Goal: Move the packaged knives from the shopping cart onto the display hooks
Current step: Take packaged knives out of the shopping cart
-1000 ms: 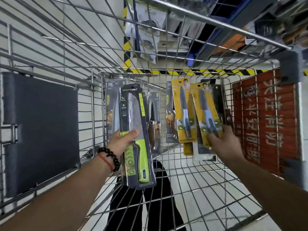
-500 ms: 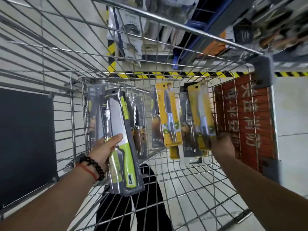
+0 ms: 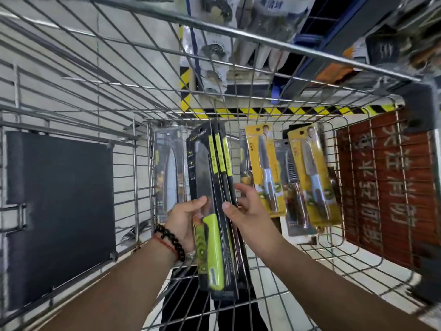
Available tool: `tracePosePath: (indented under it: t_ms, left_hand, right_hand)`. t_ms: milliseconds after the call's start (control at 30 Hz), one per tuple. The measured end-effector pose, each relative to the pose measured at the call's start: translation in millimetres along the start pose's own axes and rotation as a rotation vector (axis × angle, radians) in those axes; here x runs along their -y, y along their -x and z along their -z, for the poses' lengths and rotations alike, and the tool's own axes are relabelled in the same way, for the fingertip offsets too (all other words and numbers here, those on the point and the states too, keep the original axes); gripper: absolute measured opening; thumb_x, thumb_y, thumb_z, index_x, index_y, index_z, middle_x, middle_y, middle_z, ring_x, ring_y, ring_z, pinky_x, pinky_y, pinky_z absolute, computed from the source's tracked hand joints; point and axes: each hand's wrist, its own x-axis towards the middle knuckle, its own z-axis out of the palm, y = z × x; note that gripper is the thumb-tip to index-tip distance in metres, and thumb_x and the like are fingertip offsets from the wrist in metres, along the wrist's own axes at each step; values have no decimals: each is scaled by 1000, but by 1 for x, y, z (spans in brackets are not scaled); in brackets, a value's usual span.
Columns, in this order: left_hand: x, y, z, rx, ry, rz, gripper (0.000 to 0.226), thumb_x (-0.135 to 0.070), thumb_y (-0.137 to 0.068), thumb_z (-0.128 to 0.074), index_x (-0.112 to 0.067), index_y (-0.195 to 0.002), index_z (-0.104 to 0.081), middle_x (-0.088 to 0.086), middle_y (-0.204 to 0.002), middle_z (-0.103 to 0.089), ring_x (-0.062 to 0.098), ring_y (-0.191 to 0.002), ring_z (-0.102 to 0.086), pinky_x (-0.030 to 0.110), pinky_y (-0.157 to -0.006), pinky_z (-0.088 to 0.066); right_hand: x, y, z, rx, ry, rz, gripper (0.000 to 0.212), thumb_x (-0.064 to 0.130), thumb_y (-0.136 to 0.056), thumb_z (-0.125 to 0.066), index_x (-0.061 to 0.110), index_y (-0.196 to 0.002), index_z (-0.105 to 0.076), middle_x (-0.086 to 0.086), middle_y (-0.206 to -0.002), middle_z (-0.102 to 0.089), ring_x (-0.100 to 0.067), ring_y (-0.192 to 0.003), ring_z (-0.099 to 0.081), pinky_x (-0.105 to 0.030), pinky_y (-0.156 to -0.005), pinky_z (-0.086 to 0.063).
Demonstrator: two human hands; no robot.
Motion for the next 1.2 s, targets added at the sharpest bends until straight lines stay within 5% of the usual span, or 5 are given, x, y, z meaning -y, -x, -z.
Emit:
tracePosePath:
  t_ms: [367,533,733,933,1200]
  left_hand:
    - [-3,0,1,6,80,-15,23,-24,-74,-66,-8,-58,-63,1,-47,-55,17,-38,-51,23,-46,-42]
    - [-8,-3,0,-41,161,-156,62,5,-84,-59,-26,-134,-40,13,-84,-67,16,-50,-66,20,-41,-49]
    - [-19,3,1,-148,184,-145,56,-19,-91,-55,-24,-145,-39,7,-133,-58,24,-121,-55,38,-87,-51]
    - [-20,7,4,-182,162,-18,78,-48,-77,-65,-18,-145,-40,16,-141,-50,42,-119,-54,53,-94,-45]
    - [-17,6,15,-146,121,-20,21,-41,-92,-51,-20,-90,-56,-1,-55,-56,18,-48,-57,30,-61,-50]
  right_hand:
    - [-12,1,-14,-103,-90,45,31,9,-96,-58,36,-111,-57,12,-126,-55,-5,-125,-46,-8,-92,-35]
    - [-15,0,-19,-131,-57,39,40,2,-89,-65,35,-110,-58,11,-126,-56,-8,-121,-49,-12,-93,-34]
    - [-4,4,-17,-132,-91,48,38,8,-87,-70,34,-110,-57,29,-104,-52,-11,-82,-54,-29,-80,-54]
    - [-4,3,-18,-132,-118,63,41,7,-89,-68,35,-115,-56,34,-112,-46,24,-98,-39,-16,-93,-32]
    - [-8,2,-20,-134,-140,58,32,6,-94,-58,36,-99,-66,22,-103,-60,0,-94,-55,-19,-88,-44]
